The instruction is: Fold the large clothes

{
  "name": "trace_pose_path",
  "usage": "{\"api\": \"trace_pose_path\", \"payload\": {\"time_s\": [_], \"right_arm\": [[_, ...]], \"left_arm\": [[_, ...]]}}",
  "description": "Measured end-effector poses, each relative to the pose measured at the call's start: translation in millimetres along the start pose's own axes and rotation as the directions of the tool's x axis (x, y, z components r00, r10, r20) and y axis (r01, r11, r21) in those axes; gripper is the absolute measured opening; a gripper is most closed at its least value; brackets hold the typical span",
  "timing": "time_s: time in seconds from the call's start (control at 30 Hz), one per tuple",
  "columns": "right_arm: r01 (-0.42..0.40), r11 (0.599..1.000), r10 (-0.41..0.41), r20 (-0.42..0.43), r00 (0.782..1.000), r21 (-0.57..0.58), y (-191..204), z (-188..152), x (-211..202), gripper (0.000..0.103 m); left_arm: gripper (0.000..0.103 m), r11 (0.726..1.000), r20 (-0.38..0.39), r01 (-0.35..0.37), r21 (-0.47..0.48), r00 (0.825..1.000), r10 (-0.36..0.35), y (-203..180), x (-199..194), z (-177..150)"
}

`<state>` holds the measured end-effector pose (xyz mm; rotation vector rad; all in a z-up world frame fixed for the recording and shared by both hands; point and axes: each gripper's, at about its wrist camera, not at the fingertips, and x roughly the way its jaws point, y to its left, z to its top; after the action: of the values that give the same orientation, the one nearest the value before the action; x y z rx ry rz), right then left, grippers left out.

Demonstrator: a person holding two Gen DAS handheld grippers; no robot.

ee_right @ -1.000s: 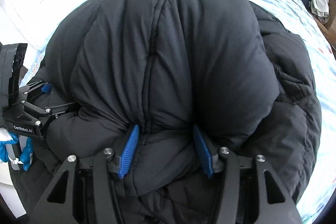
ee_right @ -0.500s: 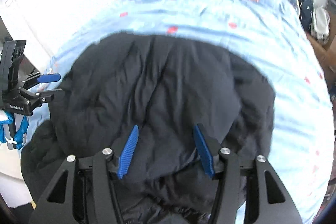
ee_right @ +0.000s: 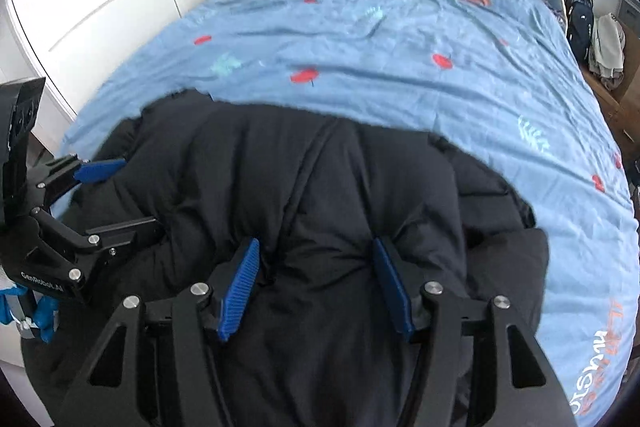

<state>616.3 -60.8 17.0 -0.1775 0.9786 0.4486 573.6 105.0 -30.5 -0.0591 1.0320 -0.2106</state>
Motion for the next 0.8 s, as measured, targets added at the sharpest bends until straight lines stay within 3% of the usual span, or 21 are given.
{"api": "trace_pose_path", "payload": {"time_s": [0.27, 0.57, 0.8], "right_arm": [[0.030, 0.999, -0.030, 0.014, 0.999, -0.020, 3, -25, 27, 0.064], [0.041, 0.999, -0.040, 0.094, 0.995, -0.012, 17, -45, -18, 0.064], [0.049, 0.999, -0.048, 0.136, 0.990, -0.002, 21, -68, -28, 0.064]], "left_arm": [[0.102, 1.000, 0.022, -0.009, -0.003, 1.000, 0.009, 1, 8, -15], [0.102, 0.998, 0.080, -0.058, -0.002, 0.995, 0.058, -9, -23, -29], [0.102, 0.994, 0.131, -0.105, 0.005, 0.986, 0.103, -13, -32, -46]]}}
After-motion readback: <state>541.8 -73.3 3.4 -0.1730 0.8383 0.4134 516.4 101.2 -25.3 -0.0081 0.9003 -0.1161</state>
